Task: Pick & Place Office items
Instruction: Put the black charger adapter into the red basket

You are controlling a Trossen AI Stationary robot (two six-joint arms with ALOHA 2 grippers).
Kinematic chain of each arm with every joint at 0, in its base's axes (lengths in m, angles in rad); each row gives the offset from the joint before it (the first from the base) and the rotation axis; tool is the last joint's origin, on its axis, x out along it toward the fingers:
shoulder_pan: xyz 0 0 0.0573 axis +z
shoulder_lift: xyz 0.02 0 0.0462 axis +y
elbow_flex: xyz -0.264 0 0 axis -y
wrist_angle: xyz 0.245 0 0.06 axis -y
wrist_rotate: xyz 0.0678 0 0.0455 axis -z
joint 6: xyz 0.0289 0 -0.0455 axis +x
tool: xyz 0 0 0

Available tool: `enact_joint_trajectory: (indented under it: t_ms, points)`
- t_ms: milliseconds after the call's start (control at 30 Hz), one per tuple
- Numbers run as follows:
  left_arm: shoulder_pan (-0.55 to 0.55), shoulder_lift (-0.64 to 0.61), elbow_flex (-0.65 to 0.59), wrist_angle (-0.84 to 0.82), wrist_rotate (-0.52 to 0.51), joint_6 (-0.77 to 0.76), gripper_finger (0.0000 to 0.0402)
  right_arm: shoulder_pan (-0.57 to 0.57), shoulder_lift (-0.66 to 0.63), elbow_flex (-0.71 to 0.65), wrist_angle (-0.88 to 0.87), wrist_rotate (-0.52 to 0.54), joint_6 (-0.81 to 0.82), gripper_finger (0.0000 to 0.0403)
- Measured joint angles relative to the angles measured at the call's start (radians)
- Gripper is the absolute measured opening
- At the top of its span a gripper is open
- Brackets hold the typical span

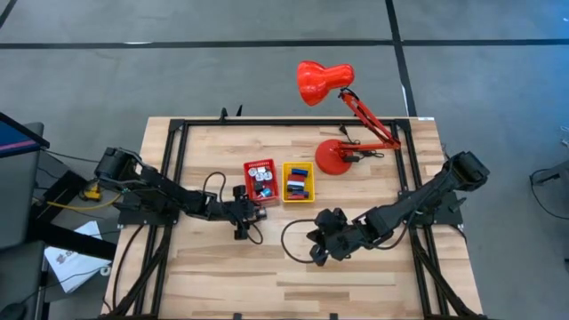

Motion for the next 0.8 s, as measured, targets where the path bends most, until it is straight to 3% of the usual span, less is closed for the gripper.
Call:
enact_joint_trajectory:
  t_ms: [600, 800]
  points:
    - [0.0, 0.056, 0.001, 0.071, 0.002, -0.135, 0.022, 0.0, 0.0, 0.0, 0.002, 0.018, 0.0, 0.0022]
    - [0.0, 0.055, 0.001, 0.068, 0.022, -0.135, 0.019, 0.0, 0.0, 0.0, 0.002, 0.017, -0.002, 0.0022]
